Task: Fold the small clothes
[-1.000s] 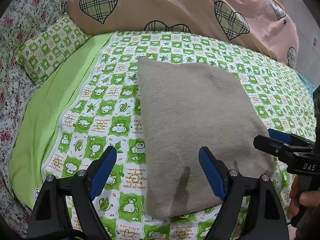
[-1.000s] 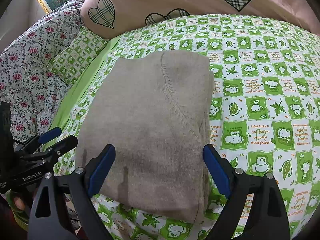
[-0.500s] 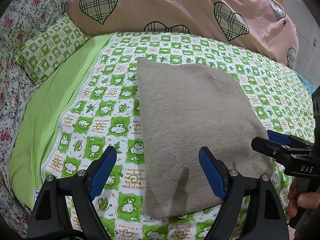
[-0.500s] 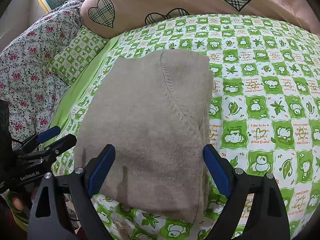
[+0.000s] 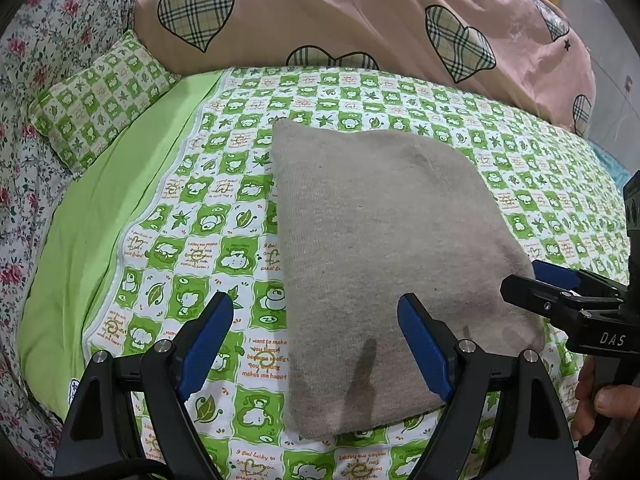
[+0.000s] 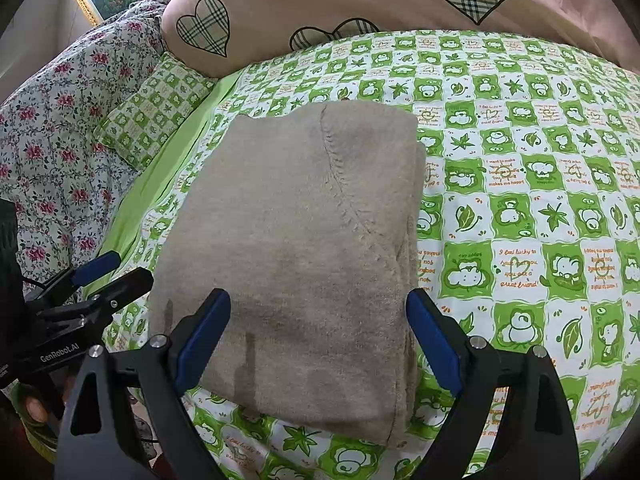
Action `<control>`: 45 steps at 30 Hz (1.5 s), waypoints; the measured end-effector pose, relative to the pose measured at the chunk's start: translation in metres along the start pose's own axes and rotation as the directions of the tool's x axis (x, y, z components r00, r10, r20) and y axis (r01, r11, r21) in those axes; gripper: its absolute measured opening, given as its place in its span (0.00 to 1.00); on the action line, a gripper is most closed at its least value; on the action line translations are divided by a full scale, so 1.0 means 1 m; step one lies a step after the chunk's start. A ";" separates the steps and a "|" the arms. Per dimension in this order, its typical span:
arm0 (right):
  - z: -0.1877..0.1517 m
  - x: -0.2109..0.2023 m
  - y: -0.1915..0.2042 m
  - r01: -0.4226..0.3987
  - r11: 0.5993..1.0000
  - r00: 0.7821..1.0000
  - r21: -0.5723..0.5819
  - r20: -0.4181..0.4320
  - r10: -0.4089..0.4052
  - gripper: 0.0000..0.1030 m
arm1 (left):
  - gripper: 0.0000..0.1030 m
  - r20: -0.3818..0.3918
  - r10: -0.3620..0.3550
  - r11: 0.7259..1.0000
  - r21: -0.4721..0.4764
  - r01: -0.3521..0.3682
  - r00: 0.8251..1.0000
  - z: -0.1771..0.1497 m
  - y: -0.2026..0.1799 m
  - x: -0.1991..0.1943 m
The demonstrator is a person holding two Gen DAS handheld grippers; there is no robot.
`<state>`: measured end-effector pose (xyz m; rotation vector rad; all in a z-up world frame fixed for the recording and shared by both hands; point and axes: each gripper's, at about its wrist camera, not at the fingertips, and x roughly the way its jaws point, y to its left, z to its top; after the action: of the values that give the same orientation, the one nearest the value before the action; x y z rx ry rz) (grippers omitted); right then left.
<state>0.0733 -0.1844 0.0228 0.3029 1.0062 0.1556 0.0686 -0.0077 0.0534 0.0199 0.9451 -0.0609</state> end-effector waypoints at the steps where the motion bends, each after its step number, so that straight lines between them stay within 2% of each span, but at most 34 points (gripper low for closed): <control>1: 0.000 0.000 0.000 -0.001 1.000 1.000 0.000 -0.001 0.001 0.87 | 0.82 0.000 -0.001 1.000 0.000 0.001 1.000 0.000 0.000 0.000; 41: 0.006 -0.007 0.004 0.001 1.000 1.000 -0.004 0.013 -0.001 0.87 | 0.82 0.009 -0.025 0.999 0.029 0.025 1.000 0.007 -0.008 -0.001; 45: 0.006 -0.006 0.004 0.001 1.000 1.000 -0.004 0.012 -0.001 0.87 | 0.82 0.002 -0.050 0.998 0.025 0.050 0.999 0.008 -0.007 0.003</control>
<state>0.0753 -0.1835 0.0321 0.2988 0.9938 0.1546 0.0766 -0.0150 0.0555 0.0190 0.9421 -0.1190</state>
